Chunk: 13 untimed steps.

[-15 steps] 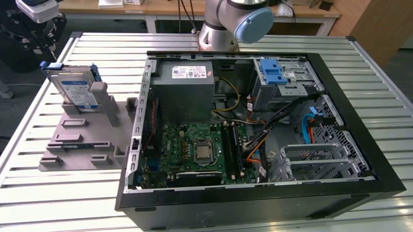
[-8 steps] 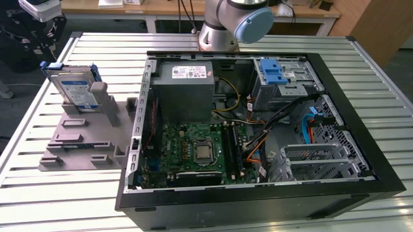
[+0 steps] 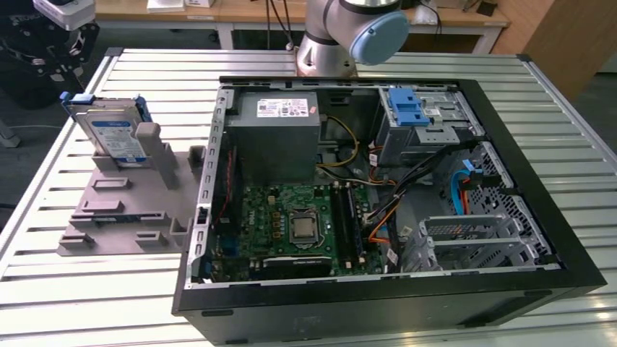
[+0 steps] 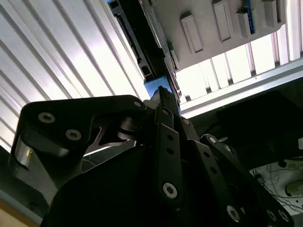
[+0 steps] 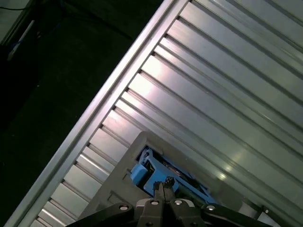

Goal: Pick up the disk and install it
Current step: 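Pick up the disk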

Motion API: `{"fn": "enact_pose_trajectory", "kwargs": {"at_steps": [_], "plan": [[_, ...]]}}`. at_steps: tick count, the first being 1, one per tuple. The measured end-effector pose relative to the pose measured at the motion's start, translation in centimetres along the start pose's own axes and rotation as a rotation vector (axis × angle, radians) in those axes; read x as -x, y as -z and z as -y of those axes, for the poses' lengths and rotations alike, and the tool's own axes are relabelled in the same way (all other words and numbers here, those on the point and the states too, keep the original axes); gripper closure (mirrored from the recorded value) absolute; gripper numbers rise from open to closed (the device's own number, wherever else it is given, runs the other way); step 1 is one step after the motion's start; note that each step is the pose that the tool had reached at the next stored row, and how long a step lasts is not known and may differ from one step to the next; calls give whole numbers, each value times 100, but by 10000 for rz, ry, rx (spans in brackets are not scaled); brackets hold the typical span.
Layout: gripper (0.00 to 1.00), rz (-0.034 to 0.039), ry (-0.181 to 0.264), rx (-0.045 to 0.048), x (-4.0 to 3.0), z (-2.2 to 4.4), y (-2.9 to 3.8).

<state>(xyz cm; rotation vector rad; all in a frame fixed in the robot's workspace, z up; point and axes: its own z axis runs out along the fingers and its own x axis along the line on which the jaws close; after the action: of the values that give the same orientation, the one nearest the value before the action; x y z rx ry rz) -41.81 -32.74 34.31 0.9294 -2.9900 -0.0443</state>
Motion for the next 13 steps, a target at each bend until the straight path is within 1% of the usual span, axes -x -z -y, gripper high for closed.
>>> {"fn": "enact_pose_trajectory", "kwargs": {"at_steps": [13], "plan": [[89, -19, 1038, -6, 0, 1, 0]]}}
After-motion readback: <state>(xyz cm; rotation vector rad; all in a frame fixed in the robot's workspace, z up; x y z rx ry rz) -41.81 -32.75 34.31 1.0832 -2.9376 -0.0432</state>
